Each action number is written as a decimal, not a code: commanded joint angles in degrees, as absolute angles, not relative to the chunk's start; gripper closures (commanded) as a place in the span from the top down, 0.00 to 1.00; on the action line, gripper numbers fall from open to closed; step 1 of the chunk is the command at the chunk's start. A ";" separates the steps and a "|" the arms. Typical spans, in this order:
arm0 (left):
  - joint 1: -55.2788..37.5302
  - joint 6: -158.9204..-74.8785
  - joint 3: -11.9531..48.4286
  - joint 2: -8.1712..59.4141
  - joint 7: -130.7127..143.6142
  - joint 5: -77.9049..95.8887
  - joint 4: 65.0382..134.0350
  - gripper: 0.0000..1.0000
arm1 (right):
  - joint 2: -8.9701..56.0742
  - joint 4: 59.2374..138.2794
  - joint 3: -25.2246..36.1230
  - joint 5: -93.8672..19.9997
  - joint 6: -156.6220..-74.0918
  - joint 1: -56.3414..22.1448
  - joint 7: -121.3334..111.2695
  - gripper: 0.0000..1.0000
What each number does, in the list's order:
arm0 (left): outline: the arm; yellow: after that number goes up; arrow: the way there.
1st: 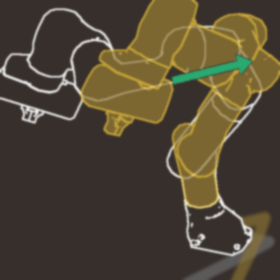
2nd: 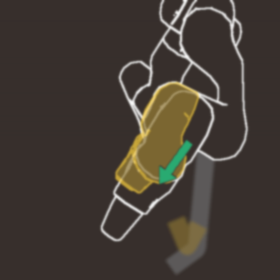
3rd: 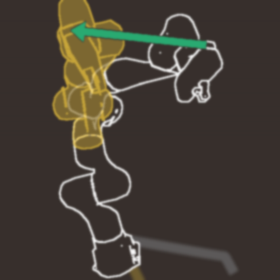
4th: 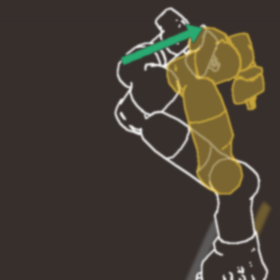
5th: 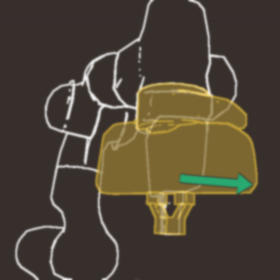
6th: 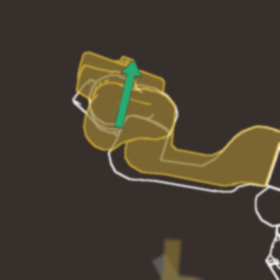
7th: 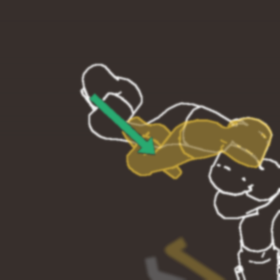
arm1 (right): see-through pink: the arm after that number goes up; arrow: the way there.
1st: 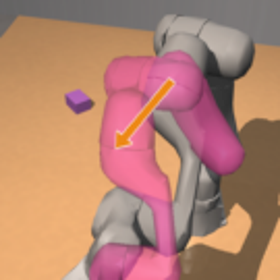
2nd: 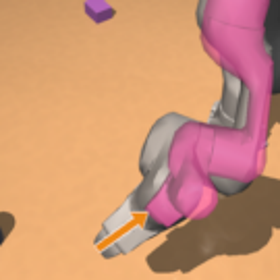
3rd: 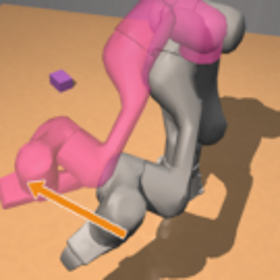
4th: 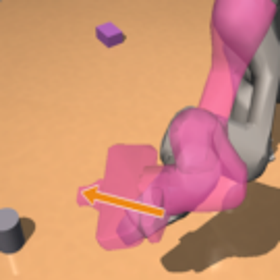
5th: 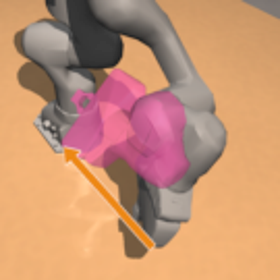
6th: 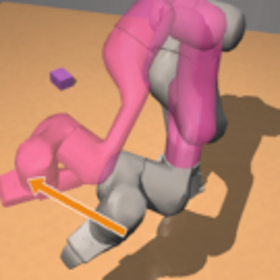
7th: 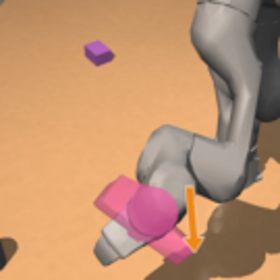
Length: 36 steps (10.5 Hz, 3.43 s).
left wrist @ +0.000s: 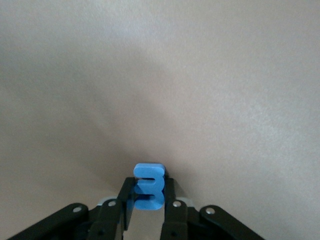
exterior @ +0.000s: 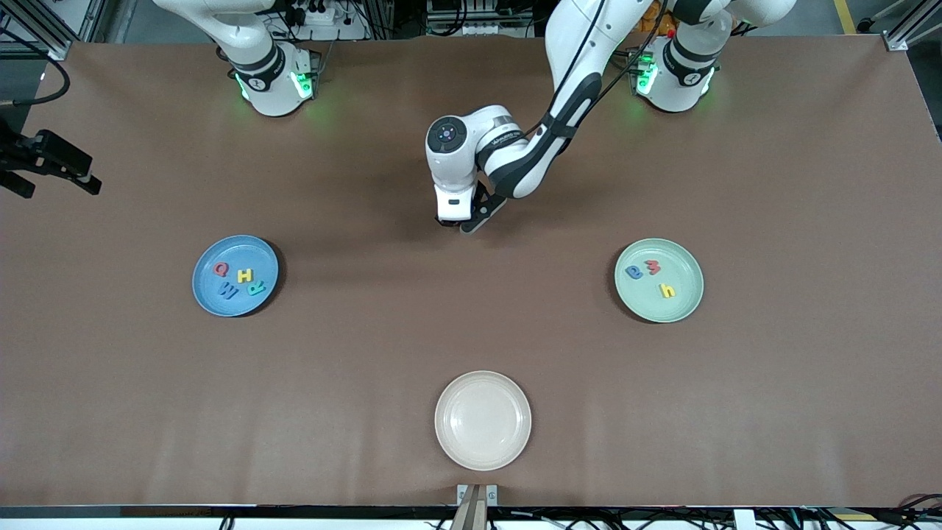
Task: Sort uppercase to blue plate, lowercase to green plate
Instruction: 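Grasp the blue 3 with the left gripper while the right gripper withdraws, then carry the blue 3 over the green plate with the left gripper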
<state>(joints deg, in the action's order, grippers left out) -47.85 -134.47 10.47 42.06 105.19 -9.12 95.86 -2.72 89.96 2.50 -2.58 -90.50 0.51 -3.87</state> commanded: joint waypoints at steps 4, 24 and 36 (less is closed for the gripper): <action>-46.67 -131.66 10.55 40.52 102.92 -9.93 96.86 0.23 | -2.29 88.77 2.55 -2.02 -86.23 -0.44 -1.67 1.00; -2.92 -129.44 15.21 12.13 55.57 -24.95 131.30 0.17 | -1.23 89.30 2.20 1.67 -89.30 -3.96 -0.26 1.00; 3.25 -139.04 15.21 14.07 48.70 -22.78 130.44 0.92 | -0.62 89.65 2.37 2.90 -91.93 -3.78 -0.97 1.00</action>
